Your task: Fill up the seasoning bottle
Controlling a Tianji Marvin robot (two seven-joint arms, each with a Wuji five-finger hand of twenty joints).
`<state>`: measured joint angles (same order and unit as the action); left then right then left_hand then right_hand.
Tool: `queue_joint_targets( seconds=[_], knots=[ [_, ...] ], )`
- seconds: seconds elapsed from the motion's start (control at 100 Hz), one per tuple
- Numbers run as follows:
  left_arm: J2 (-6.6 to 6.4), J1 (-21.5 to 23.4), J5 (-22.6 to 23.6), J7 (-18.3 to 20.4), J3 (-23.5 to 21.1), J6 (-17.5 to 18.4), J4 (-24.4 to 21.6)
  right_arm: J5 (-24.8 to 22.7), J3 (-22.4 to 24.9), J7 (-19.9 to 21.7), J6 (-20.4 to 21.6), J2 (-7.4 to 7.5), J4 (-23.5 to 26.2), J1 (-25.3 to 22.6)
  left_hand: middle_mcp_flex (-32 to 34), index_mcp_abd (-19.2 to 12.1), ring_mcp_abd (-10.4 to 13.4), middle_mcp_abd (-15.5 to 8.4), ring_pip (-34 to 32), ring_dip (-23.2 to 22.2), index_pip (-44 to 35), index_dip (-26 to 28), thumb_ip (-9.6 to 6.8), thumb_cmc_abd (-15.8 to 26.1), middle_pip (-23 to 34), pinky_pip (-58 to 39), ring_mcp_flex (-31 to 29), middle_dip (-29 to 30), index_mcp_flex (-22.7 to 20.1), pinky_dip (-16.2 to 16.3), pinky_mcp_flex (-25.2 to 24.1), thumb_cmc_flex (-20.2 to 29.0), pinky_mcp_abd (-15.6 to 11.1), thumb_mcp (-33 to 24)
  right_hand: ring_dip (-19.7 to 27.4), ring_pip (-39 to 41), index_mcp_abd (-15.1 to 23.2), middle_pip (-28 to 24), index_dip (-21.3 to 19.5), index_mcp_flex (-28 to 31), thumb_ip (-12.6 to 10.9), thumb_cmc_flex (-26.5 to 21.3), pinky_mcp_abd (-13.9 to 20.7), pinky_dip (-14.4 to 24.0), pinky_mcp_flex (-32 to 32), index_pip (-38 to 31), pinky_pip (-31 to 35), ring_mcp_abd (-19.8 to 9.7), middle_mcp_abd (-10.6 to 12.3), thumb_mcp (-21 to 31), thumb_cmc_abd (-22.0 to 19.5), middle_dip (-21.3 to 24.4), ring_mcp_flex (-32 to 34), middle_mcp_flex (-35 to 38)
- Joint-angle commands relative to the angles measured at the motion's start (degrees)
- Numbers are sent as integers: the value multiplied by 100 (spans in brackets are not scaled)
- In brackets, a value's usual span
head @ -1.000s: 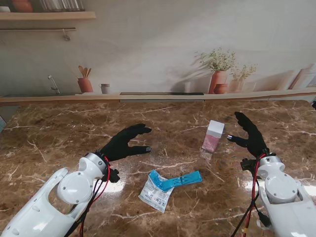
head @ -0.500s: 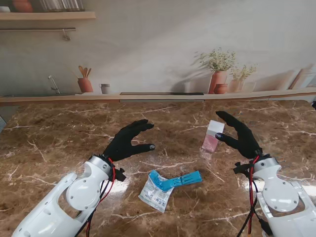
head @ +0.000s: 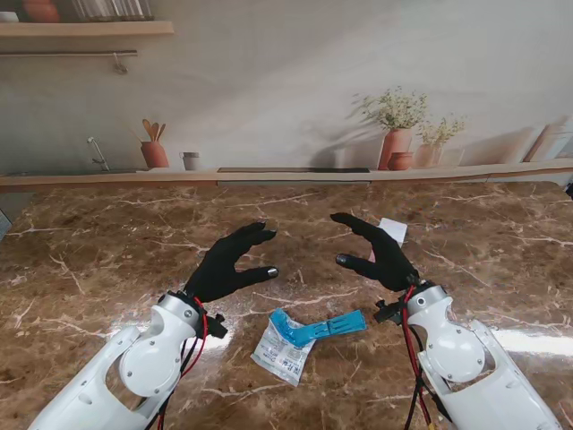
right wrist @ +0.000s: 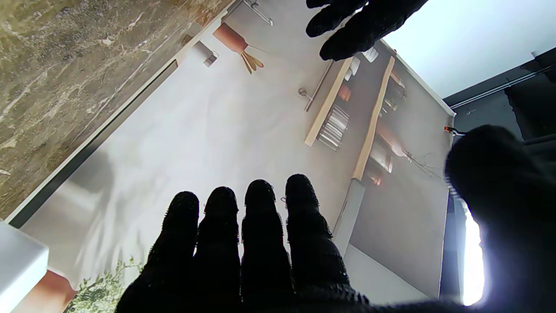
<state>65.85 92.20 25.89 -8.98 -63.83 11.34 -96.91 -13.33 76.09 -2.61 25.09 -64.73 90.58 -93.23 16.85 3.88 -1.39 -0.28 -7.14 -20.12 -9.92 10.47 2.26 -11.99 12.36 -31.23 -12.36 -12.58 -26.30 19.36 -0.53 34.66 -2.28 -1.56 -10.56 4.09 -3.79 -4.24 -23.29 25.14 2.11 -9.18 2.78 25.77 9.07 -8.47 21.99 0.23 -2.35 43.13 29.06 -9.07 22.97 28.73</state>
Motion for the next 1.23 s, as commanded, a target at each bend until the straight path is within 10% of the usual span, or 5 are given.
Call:
queue_joint_targets(
  seconds=[0.0, 1.22],
  knots=[
    [-6, 54, 31, 16, -20, -4, -55, -62, -10, 6, -2, -53, 44, -70, 110, 49, -14, -24, -53, 97, 41, -1, -192, 201, 14, -75, -21, 67, -117, -114, -72, -200, -144, 180, 104, 6, -12, -52, 51, -6, -232, 37, 9, -142, -23, -72, -6, 9, -2, 165, -65, 88, 120, 2],
    [-63, 145, 120, 264, -72, -324, -474, -82, 62, -347, 51, -130, 202, -330, 95, 23, 57, -31, 21, 97, 53, 83, -192, 270, -9, 100, -4, 82, -120, -194, -71, -112, -99, 179, -33, 72, 158, -85, 24, 86, -110, -87, -227, -233, -79, -170, 304, 50, 30, 266, -127, -38, 224, 115]
  ],
)
